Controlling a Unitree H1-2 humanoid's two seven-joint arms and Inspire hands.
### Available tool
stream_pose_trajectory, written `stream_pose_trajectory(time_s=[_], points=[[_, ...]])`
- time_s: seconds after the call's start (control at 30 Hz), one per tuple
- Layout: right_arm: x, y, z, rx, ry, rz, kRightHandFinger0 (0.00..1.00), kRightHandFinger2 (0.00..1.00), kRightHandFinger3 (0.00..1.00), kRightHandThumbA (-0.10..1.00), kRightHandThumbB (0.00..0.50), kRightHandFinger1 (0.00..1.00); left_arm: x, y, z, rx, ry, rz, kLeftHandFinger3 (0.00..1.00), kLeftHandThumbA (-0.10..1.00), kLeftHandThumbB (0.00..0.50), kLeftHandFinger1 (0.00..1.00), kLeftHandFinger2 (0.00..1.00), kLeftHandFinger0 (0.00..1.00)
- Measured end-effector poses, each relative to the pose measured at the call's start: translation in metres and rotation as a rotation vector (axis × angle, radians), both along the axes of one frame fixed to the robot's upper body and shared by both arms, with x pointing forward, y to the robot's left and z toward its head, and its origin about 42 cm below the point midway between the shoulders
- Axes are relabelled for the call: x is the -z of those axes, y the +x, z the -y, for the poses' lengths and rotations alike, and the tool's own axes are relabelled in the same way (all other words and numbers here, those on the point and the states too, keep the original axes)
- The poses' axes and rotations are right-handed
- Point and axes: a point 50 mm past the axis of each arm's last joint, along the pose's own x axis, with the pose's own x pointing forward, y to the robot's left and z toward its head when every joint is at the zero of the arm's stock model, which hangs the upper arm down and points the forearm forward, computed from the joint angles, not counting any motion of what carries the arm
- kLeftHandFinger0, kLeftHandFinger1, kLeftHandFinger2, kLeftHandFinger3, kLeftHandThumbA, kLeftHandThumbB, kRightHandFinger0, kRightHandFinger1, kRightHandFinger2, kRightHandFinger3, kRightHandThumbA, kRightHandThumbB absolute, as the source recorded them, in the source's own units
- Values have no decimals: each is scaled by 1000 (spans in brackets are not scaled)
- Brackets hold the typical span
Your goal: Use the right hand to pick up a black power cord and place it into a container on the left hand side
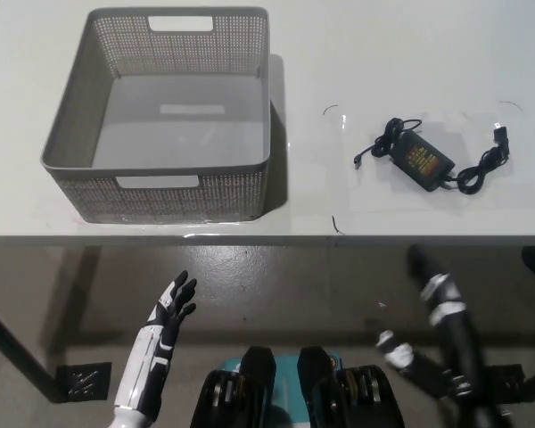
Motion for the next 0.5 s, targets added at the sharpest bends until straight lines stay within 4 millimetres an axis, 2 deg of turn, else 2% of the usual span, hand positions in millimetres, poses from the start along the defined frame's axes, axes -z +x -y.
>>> stream_pose_trajectory(time_s=[0.1,0.17,0.23,0.37,0.47,0.5], points=[[-23,1,14,35,-52,82,1000,1000,1000,832,443,1000,-1,0,0,2,7,9,1000,1000,123,1000,1000,1000],[-39,5,23,66,-99,132,1000,1000,1000,835,450,1000,-1,0,0,3,9,15,1000,1000,128,1000,1000,1000],[-49,7,27,81,-129,157,1000,1000,1000,800,488,1000,-1,0,0,3,10,18,1000,1000,118,1000,1000,1000],[-79,25,40,134,-218,210,1000,1000,1000,845,492,1000,-2,0,1,5,10,27,1000,1000,111,1000,1000,1000],[-103,42,50,179,-318,243,1000,1000,1000,830,500,1000,-2,0,0,6,11,27,1000,1000,109,1000,1000,1000],[-108,46,52,191,-340,246,1000,1000,1000,792,500,1000,-1,0,0,6,12,26,1000,1000,108,1000,1000,1000]])
